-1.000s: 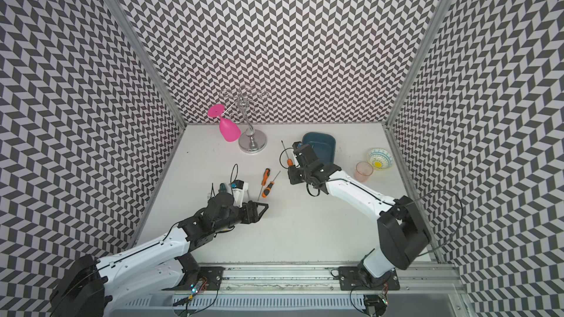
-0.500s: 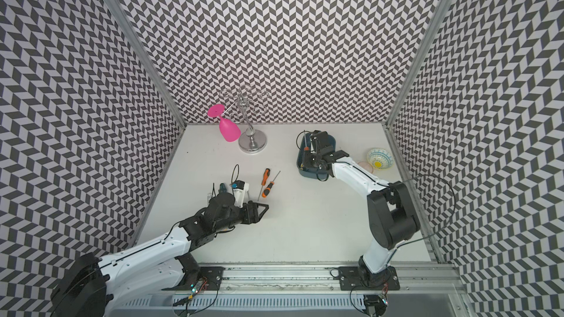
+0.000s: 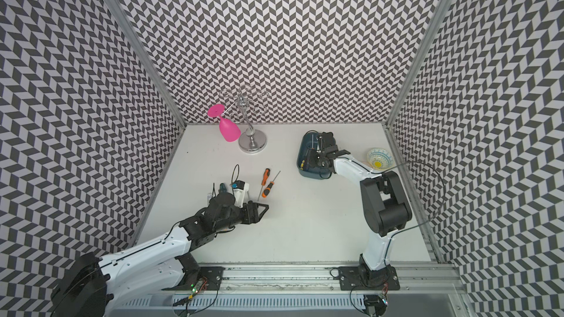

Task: Put the screwdriver on the desktop into the storage box
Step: Place the screwdriver in the storage box.

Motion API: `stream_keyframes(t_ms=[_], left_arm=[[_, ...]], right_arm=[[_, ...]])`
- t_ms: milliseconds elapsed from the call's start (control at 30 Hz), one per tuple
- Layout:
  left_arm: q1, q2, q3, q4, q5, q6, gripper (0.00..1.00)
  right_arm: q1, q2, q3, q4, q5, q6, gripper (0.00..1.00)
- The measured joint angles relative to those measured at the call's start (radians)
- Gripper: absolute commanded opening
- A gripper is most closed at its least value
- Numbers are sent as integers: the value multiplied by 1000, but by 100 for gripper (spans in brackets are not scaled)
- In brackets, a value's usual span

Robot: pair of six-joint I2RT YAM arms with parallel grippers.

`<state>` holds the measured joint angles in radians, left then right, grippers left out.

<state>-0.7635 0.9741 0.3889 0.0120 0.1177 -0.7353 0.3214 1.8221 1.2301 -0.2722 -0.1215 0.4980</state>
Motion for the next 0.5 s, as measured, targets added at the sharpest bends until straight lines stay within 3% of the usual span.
stream_keyframes(t_ms=[500], left_arm=[[0, 0, 0, -19, 0, 0, 78]], right_arm=[[-25, 127, 55, 11, -6, 23, 27]])
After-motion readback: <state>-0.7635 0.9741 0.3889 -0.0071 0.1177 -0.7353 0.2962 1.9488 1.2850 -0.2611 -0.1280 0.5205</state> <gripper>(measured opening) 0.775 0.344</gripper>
